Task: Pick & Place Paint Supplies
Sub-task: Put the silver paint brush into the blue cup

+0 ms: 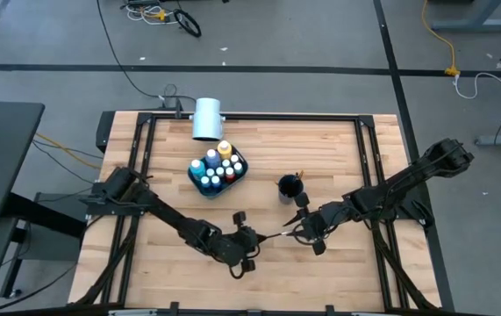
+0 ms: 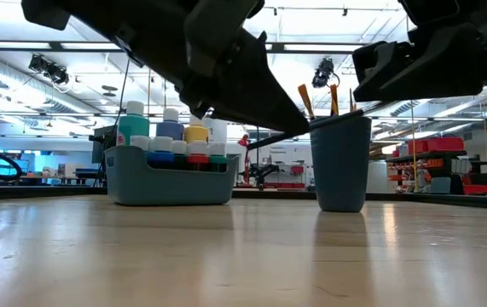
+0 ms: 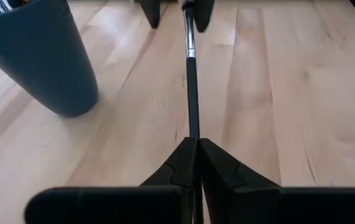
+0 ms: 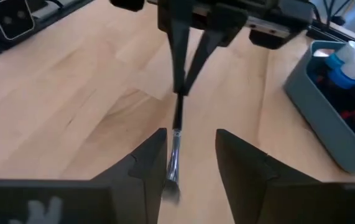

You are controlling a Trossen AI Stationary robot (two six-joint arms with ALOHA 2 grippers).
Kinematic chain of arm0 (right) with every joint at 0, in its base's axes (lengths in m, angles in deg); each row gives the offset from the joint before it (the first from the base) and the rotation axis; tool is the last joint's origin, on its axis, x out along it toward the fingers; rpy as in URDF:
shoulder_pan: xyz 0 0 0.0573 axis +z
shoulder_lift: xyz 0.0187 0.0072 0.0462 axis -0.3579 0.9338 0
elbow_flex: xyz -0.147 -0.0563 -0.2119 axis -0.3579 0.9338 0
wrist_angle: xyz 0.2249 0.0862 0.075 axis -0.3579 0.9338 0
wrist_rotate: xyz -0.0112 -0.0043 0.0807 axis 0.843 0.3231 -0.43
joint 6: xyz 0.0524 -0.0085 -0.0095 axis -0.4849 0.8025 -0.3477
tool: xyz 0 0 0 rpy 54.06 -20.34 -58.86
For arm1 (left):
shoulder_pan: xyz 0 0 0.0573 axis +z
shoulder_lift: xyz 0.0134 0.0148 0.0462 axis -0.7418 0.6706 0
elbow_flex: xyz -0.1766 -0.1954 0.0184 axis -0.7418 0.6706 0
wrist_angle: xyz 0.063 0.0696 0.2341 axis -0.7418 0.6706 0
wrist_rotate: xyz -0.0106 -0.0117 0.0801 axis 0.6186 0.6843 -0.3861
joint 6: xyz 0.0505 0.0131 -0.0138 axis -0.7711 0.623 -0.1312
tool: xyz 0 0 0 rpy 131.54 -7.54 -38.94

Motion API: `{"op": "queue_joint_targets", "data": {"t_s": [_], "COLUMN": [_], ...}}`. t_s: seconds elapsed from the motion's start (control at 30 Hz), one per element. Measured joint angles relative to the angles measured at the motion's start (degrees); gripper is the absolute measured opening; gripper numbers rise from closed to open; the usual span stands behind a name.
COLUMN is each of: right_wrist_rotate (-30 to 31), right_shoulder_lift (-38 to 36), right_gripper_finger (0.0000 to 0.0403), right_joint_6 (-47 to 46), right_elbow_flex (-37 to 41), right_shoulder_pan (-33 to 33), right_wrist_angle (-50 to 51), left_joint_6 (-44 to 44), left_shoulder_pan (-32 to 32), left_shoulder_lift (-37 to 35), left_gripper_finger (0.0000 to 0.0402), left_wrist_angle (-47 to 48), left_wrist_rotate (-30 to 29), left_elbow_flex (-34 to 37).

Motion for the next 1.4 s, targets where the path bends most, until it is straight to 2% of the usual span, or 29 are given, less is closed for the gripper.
{"op": "queue_joint_targets", "data": {"t_s": [0.2, 0.5, 0.67, 1.0, 1.4], "right_wrist_rotate": [-3.28, -3.21, -3.19, -3.11, -2.64], "right_shoulder_lift": [0.00, 0.00, 0.00, 0.00, 0.00], "right_gripper_finger": [0.0144, 0.0140, 0.0116, 0.0042, 0.0034], "right_joint_6": [-0.20, -0.37, -1.55, -1.47, -1.34], "right_elbow_flex": [0.00, 0.00, 0.00, 0.00, 0.00], "right_shoulder_pan": [0.00, 0.00, 0.00, 0.00, 0.00], "right_wrist_angle": [0.25, 0.57, 0.52, -1.13, -1.23], "left_joint_6": [-0.38, -0.33, -0.55, -1.53, -0.89], "left_shoulder_pan": [0.00, 0.02, 0.04, 0.02, 0.04], "left_shoulder_lift": [-0.06, -0.11, -0.13, -0.17, -0.17], "left_gripper_finger": [0.0020, 0.0020, 0.0020, 0.0020, 0.0021], "left_wrist_angle": [-0.35, -0.69, -2.72, -3.94, -3.98], "left_wrist_rotate": [-0.13, -1.63, -1.63, -1.60, -1.61], "left_elbow_flex": [-0.02, -0.04, -0.07, -0.15, -0.15]}}
